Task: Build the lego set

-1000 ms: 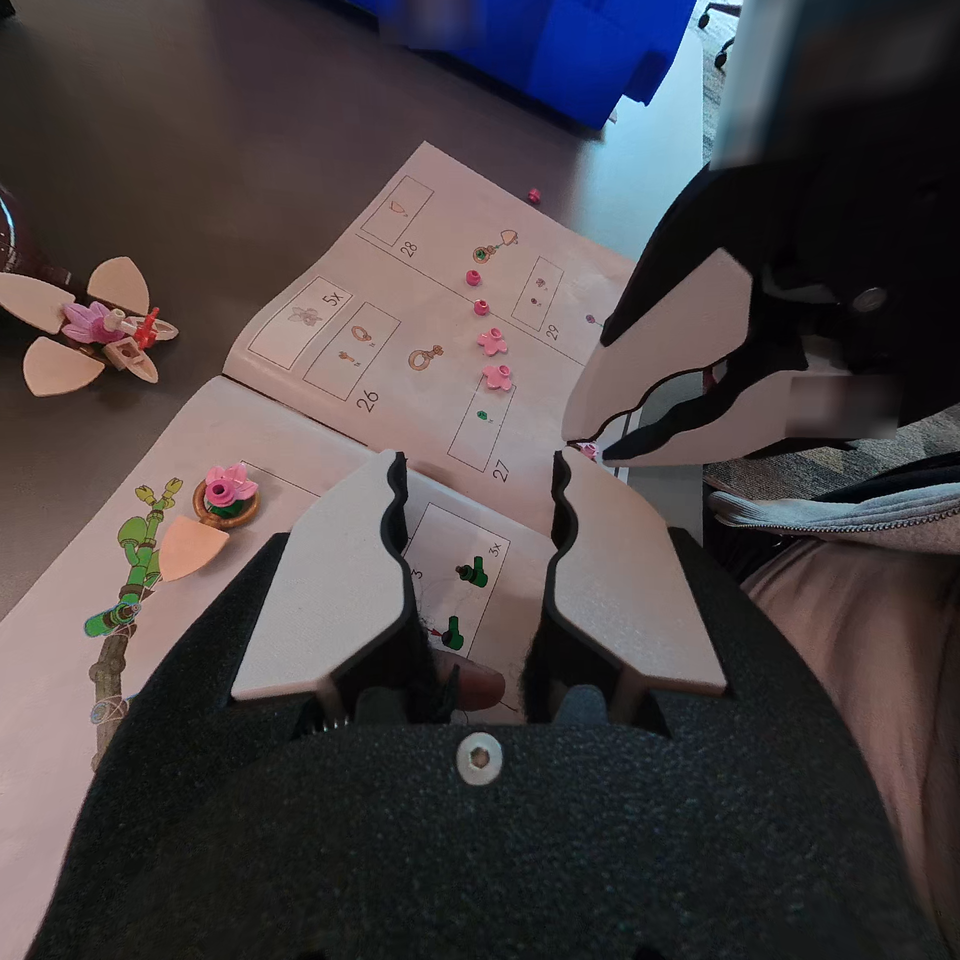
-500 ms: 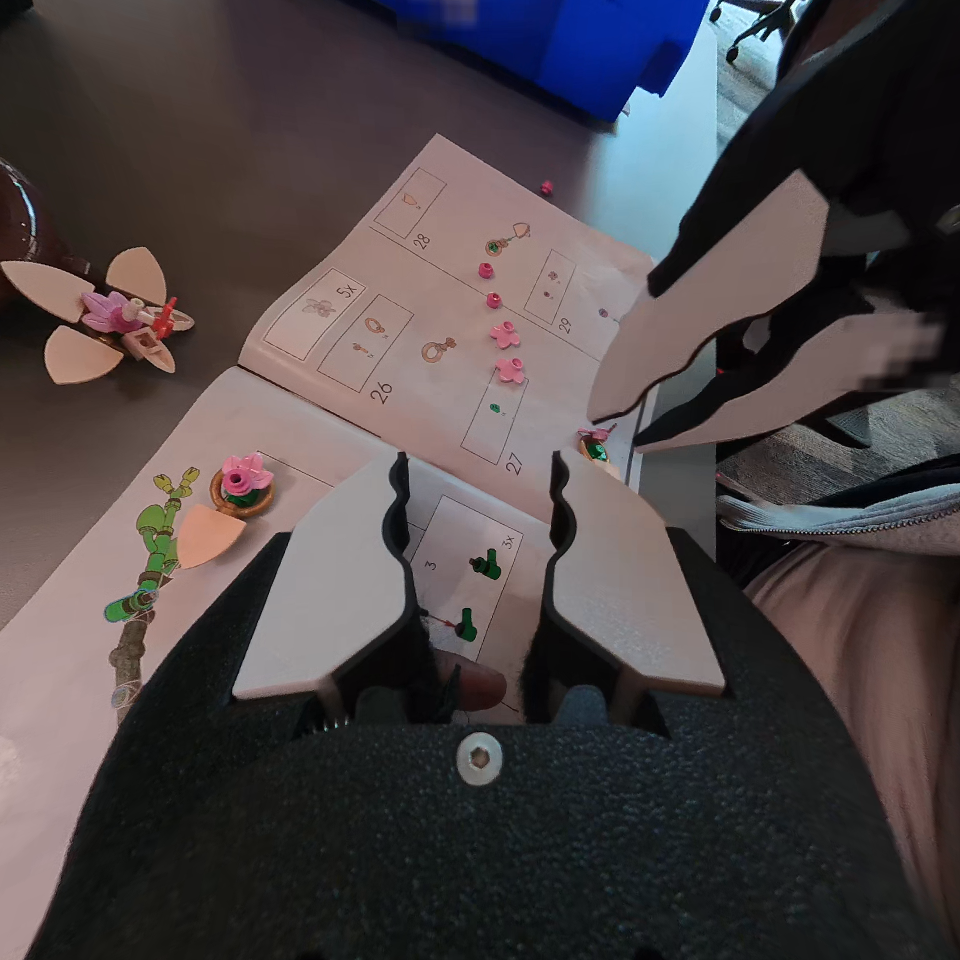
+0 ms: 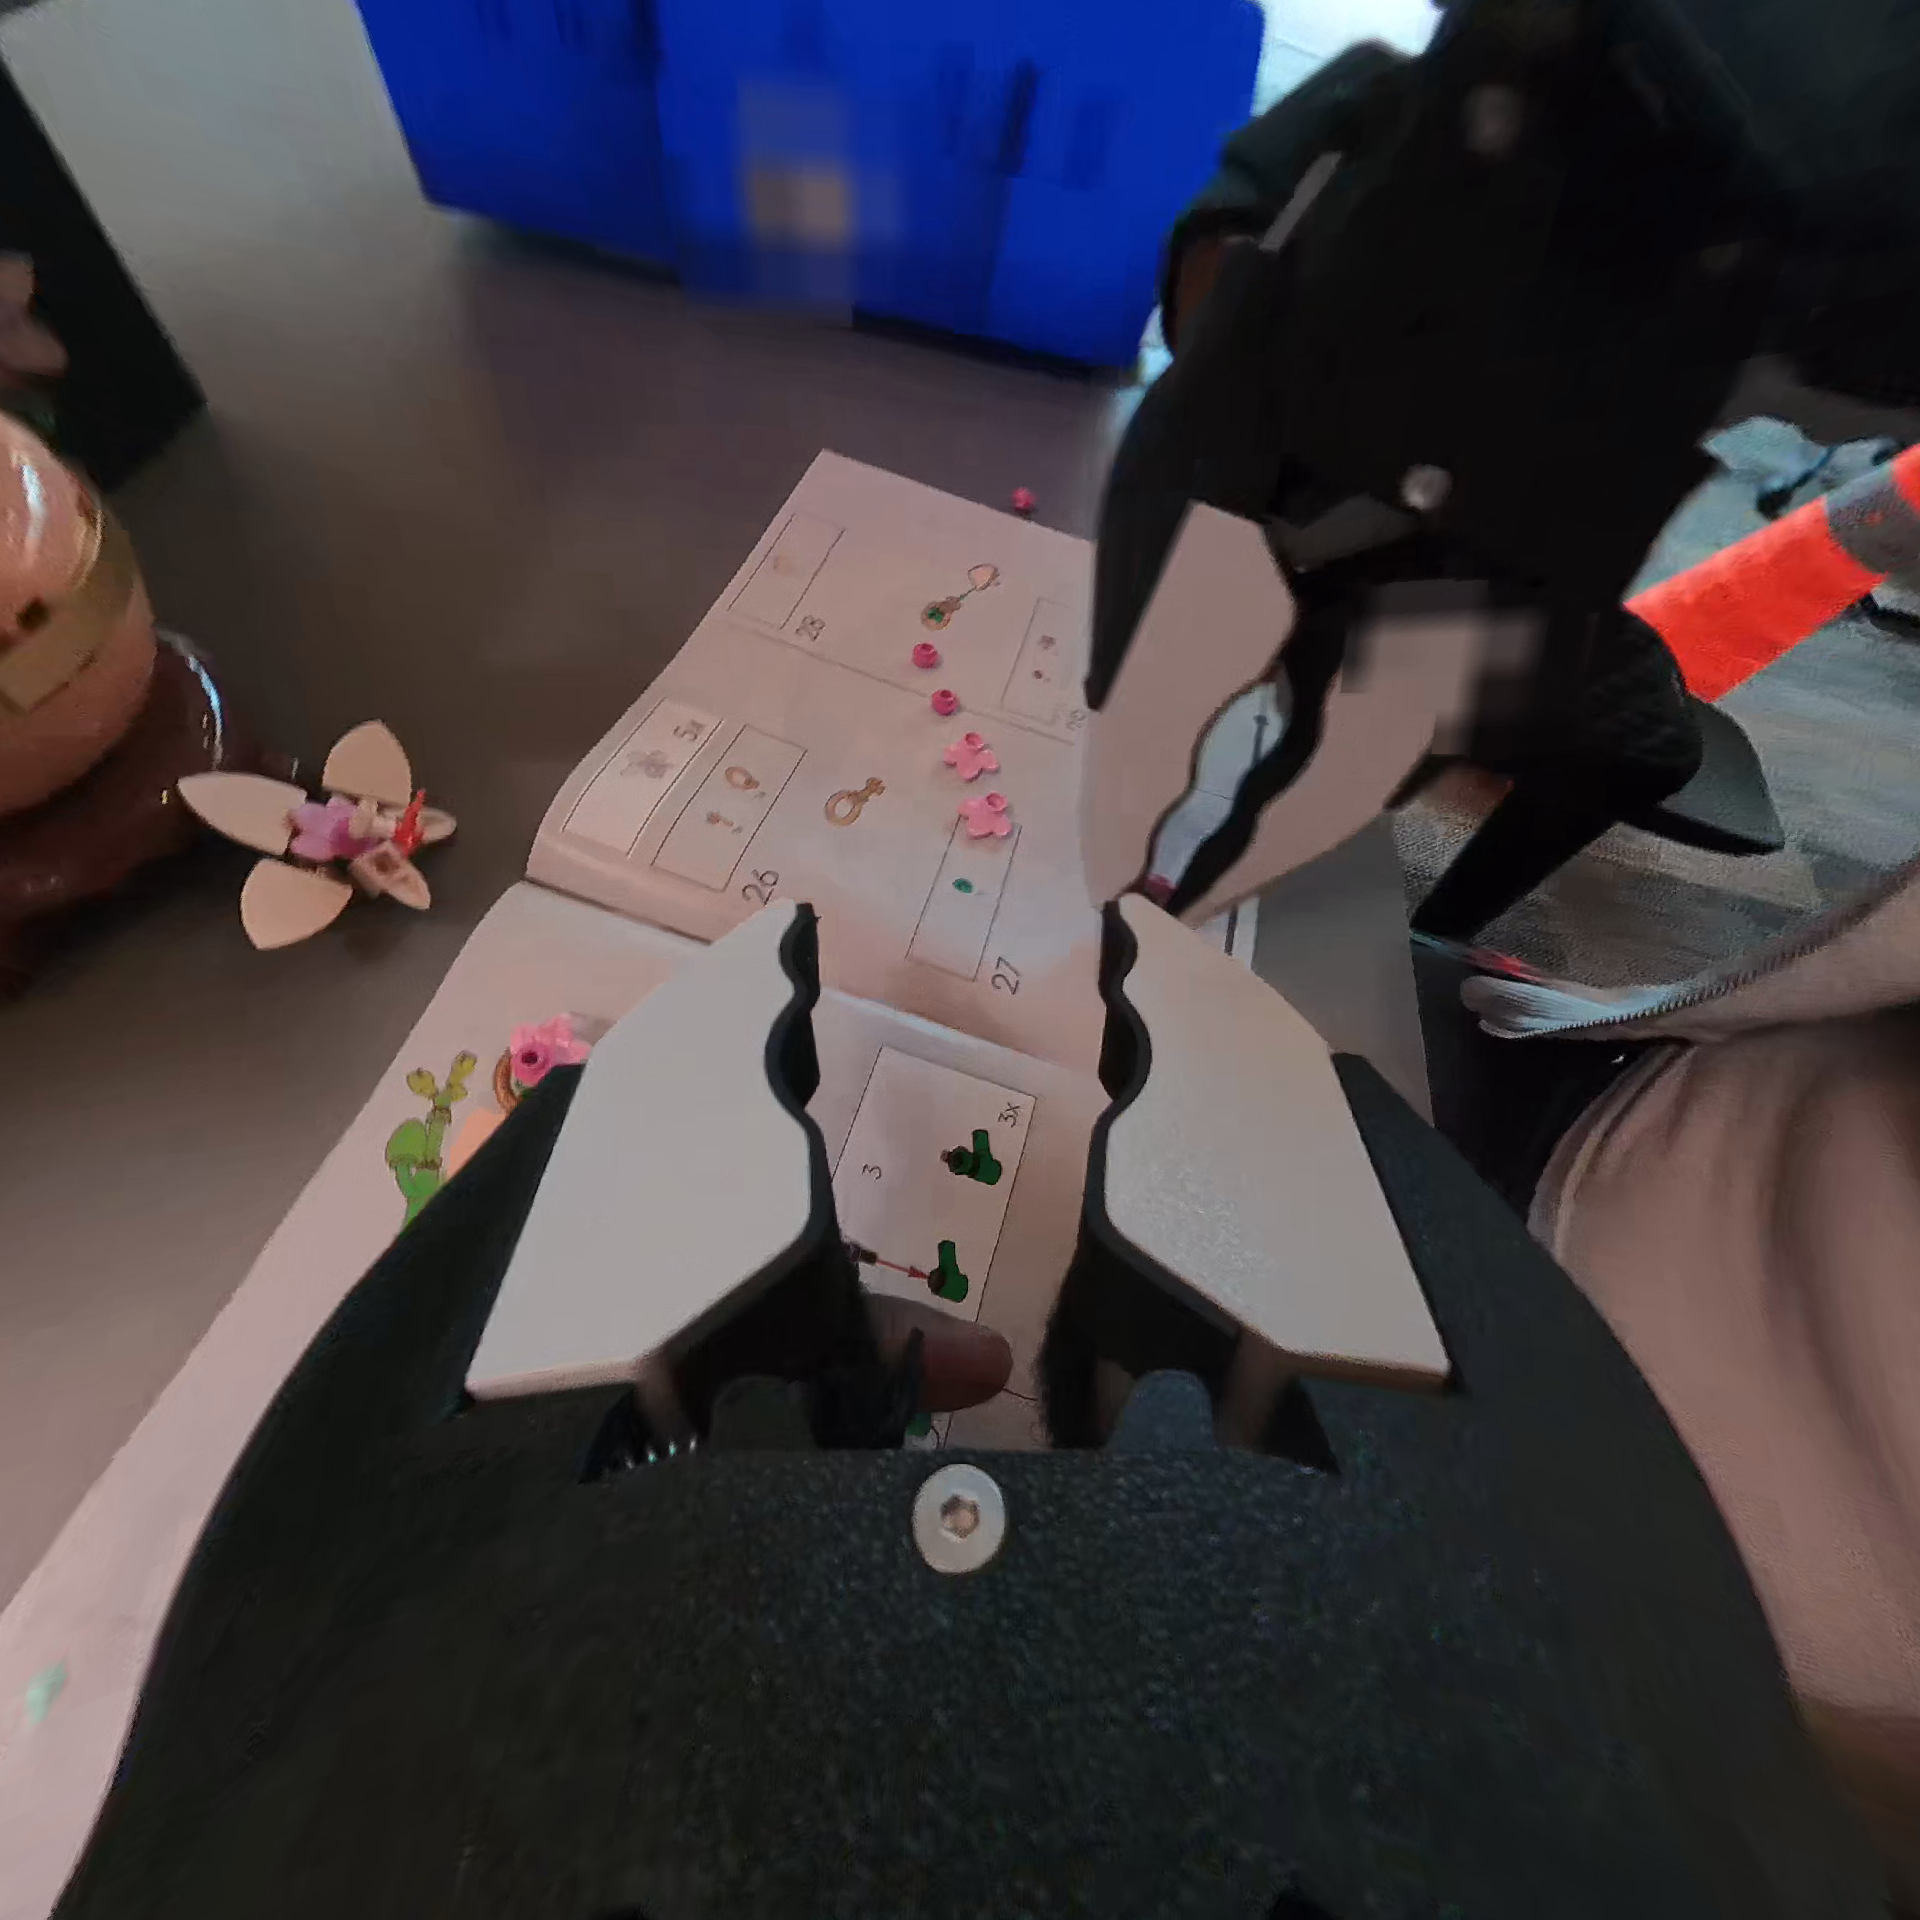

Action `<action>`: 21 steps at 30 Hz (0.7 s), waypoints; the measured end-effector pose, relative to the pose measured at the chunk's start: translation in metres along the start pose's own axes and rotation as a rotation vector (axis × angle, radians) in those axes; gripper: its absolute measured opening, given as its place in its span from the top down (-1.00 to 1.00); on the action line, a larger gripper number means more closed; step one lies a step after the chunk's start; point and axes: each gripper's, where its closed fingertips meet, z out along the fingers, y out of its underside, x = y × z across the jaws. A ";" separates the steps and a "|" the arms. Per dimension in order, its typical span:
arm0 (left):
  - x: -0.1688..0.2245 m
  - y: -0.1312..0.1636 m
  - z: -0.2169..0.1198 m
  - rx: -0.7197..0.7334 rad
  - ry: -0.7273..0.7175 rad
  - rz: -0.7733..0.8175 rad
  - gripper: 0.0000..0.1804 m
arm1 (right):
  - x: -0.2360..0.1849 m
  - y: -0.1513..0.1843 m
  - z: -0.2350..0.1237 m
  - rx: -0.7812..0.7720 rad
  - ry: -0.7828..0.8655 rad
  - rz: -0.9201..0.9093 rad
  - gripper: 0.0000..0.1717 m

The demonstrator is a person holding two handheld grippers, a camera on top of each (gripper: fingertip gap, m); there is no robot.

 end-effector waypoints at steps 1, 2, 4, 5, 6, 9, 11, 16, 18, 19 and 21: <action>0.004 -0.002 -0.001 0.014 0.013 0.047 0.42 | 0.002 0.004 -0.002 -0.008 0.000 0.046 0.86; 0.008 -0.004 -0.001 0.026 0.027 0.099 0.41 | 0.007 0.010 -0.004 -0.026 0.017 0.102 0.86; 0.018 -0.006 0.001 0.047 0.042 0.216 0.42 | 0.011 0.021 -0.006 -0.045 -0.002 0.211 0.86; 0.023 -0.007 0.003 0.058 0.045 0.275 0.43 | 0.013 0.024 -0.007 -0.040 -0.011 0.256 0.86; 0.028 -0.008 0.005 0.069 0.049 0.332 0.44 | 0.016 0.027 -0.008 -0.037 -0.007 0.286 0.86; 0.039 -0.008 0.015 0.074 0.045 0.447 0.47 | 0.017 0.028 -0.013 0.021 0.002 0.285 0.78; 0.039 -0.005 0.024 0.055 0.028 0.477 0.49 | 0.016 0.028 -0.018 0.056 0.025 0.266 0.72; 0.040 -0.001 0.044 0.008 0.020 0.551 0.53 | 0.009 0.040 -0.027 0.077 0.114 0.130 0.77; 0.039 -0.005 0.051 -0.003 0.011 0.564 0.57 | 0.008 0.045 -0.026 0.111 0.131 0.132 0.83; 0.039 -0.005 0.055 -0.018 0.014 0.567 0.59 | 0.011 0.046 -0.026 0.141 0.147 0.164 0.87; 0.037 -0.003 0.060 -0.063 0.018 0.584 0.61 | 0.013 0.042 -0.027 0.227 0.145 0.242 0.91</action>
